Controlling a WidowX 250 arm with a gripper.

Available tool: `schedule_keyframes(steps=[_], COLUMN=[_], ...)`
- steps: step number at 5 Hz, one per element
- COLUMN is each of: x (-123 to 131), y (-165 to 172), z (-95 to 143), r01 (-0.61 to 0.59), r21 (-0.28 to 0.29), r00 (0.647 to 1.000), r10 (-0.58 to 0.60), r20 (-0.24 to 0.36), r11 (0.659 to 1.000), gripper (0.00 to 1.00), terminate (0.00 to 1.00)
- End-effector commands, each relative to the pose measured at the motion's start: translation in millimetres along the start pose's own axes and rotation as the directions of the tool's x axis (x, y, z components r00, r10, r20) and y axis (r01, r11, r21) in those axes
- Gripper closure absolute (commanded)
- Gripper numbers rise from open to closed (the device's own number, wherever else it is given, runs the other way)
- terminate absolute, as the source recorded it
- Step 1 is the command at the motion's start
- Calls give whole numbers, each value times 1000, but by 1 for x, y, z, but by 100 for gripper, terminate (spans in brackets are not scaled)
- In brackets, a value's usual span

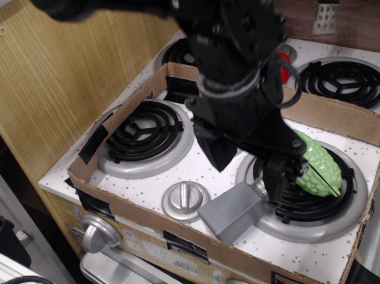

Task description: Right pepper shaker

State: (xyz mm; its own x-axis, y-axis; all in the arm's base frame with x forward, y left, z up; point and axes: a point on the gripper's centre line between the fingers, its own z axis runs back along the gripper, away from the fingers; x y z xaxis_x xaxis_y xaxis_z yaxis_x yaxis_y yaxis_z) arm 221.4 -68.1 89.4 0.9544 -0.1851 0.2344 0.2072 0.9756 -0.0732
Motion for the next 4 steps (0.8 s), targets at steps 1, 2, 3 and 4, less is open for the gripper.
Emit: schedule_keyframes(steps=[1, 2, 3, 4], x=[9, 5, 4, 2], y=[7, 9, 12, 18], z=[-21, -31, -38, -50], r01=[38, 20, 39, 49], r21=[11, -14, 6, 4], r00=[998, 999, 998, 997], r10=[-39, -20, -39, -49], r20=[55, 46, 57, 60], r11=[999, 1000, 999, 999], gripper=[0, 0, 0, 0], terminate=[0, 0, 0, 0])
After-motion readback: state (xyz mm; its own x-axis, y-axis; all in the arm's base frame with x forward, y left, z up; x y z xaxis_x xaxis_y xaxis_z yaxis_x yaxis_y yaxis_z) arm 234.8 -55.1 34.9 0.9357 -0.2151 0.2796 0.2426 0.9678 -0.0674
